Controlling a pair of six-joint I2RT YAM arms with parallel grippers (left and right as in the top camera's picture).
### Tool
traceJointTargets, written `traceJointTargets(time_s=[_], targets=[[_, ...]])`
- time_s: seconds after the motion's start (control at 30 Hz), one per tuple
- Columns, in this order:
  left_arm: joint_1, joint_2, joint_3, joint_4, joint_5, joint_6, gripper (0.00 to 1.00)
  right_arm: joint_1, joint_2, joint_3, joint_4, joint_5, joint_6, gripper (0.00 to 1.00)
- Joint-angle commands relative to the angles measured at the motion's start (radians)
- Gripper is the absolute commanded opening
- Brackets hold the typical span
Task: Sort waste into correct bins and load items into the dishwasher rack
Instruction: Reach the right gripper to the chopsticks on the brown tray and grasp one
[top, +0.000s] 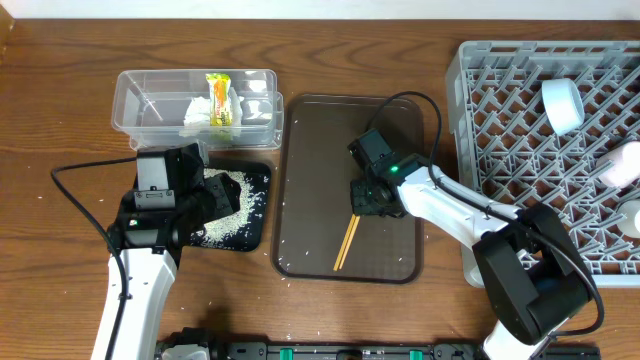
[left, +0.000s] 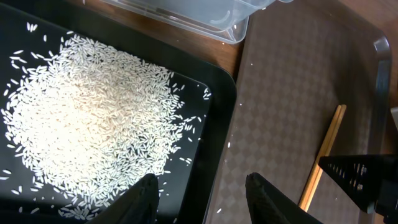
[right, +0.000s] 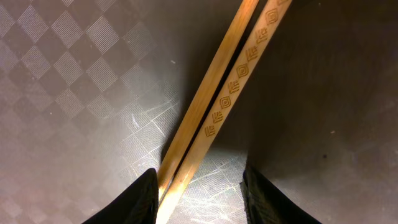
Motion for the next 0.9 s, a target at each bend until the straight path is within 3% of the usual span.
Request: traceJointTargets(time_s=[0.0,0.37,0.7,0.87], targets=[[-0.004,0.004,0.016,-0.002,-0.013,-0.002,0.49,0.010,0.020,-0.008,-0.013,0.051,0.050,0.42],[-0.004,0.004,0.016,-0.002,-0.013,-0.002,0.49,0.002,0.020,-0.008,-0.048,0.079,0.054,0.41],[-0.004,0.004,0.016,-0.007,-0.013,-0.001,0.49,-0.001,0.020,-0.007,0.120,0.088,0.047,0.43],[-0.004,0.004,0.016,-0.014,-0.013,-0.001,0.49,-0.001,0.018,-0.006,0.119,0.095,0.027,0.44]])
